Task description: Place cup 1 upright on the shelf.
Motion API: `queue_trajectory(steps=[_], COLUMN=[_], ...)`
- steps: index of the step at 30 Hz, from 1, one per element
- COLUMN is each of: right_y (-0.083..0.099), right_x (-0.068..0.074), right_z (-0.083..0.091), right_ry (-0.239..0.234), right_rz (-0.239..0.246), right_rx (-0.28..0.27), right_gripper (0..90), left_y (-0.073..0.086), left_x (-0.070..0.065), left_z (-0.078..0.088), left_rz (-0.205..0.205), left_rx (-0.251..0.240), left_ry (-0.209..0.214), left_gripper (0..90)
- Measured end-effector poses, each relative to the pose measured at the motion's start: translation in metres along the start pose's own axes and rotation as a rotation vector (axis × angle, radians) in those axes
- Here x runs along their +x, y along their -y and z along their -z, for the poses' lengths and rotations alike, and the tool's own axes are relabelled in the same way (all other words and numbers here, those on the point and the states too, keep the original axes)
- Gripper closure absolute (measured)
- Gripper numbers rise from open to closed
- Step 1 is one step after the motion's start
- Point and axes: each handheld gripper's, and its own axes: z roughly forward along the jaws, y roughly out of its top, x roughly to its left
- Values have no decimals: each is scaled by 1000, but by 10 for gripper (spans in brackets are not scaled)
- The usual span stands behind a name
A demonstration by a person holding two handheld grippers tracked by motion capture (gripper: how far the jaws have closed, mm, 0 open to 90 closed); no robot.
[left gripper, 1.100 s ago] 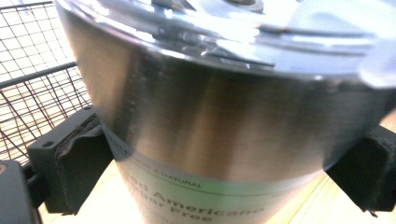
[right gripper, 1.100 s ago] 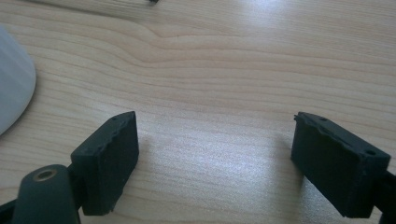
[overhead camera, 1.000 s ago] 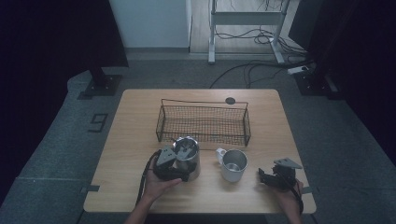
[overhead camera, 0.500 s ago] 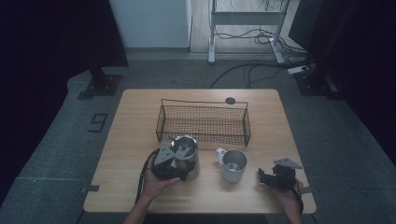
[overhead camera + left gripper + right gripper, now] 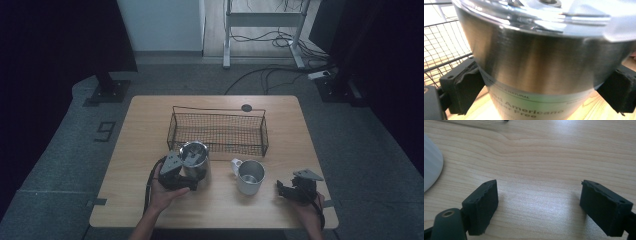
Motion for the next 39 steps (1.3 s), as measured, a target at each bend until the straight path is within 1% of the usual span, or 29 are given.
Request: queue_trajectory(steps=[4,11,16,27,33,39], right_y=[0,0,0,0,0,0], right_x=[0,0,0,0,0,0], right_z=[0,0,0,0,0,0], right_ry=[0,0,0,0,0,0], right_rz=[0,0,0,0,1,0], right_rx=[0,0,0,0,0,0], right_gripper=[147,147,147,147,147,147], left_y=[-3,-6,-12,-13,-17,-21], left_x=[2,4,6,10,12,15], left_z=[4,7,10,10,12,14], left_rz=[-1,-3,-12,-11,-15,-9], left_rx=[-13,-23,-33,-42,-56,-64], left_ry=[-1,-5,-7,-5,-3,-5], left_gripper=[41,41,42,42,42,42])
